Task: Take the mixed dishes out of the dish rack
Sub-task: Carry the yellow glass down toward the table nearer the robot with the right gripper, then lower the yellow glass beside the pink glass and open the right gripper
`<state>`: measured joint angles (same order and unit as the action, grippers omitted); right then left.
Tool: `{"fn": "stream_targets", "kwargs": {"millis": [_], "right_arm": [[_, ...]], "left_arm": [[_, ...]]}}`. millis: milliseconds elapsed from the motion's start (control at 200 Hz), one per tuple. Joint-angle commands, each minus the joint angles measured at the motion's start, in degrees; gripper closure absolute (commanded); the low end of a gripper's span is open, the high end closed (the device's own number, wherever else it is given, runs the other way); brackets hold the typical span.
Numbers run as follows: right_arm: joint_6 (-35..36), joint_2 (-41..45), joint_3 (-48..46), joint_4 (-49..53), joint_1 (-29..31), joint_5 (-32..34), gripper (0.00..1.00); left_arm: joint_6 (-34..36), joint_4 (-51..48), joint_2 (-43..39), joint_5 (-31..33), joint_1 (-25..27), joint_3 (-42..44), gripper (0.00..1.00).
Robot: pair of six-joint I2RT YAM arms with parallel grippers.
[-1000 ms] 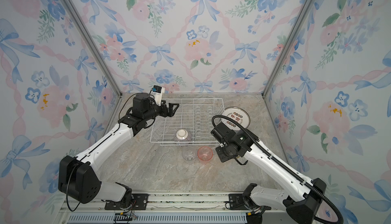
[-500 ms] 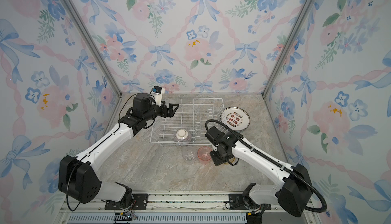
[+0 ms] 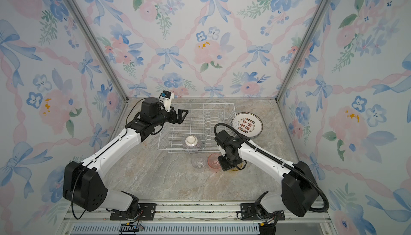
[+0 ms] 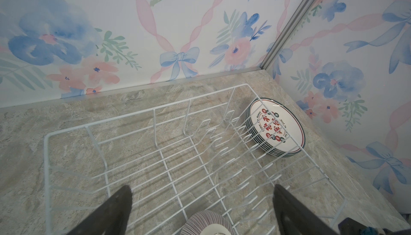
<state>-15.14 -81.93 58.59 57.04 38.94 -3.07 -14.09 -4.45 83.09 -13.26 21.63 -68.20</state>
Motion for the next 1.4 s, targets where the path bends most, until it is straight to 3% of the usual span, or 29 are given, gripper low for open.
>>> {"fn": "stream_targets", "kwargs": {"millis": [0, 210, 355, 500, 655, 935, 1130, 1395], "right_arm": [[1.2, -1.2, 0.6, 0.0, -0.7, -1.0, 1.0], [1.6, -2.6, 1.3, 0.3, -0.7, -0.8, 1.0], [1.7, -3.4, 1.6, 0.4, -0.8, -0.4, 0.9], [1.9, -3.5, 1.9, 0.6, -0.7, -0.2, 0.87], [2.0, -3.4, 2.2, 0.9, -0.6, -0.1, 0.75], [2.0, -2.4, 3.0, 1.8, -0.6, 1.0, 0.68], [2.5, 1.6, 5.3, 4.3, -0.8, 1.3, 0.58], [5.0, 10.8, 9.8, 7.6, -2.7, -4.3, 0.44]], "left_arm": [[1.1, -1.1, 0.4, 0.3, -0.5, -1.4, 0.02], [1.1, -1.0, 0.6, 0.2, -0.8, -1.4, 0.02], [1.1, -1.1, 0.8, 0.1, -0.9, -1.4, 0.02], [1.1, -1.1, 0.8, 0.2, -0.9, -1.3, 0.02], [1.2, -1.0, 0.9, 0.2, -1.0, -1.2, 0.02], [1.5, -1.7, 1.1, 0.3, -1.0, -1.1, 0.02], [2.2, -3.8, 2.3, 0.3, -0.7, -1.1, 0.02], [5.2, -12.0, 3.8, 5.1, 3.1, -1.9, 0.02]]}}
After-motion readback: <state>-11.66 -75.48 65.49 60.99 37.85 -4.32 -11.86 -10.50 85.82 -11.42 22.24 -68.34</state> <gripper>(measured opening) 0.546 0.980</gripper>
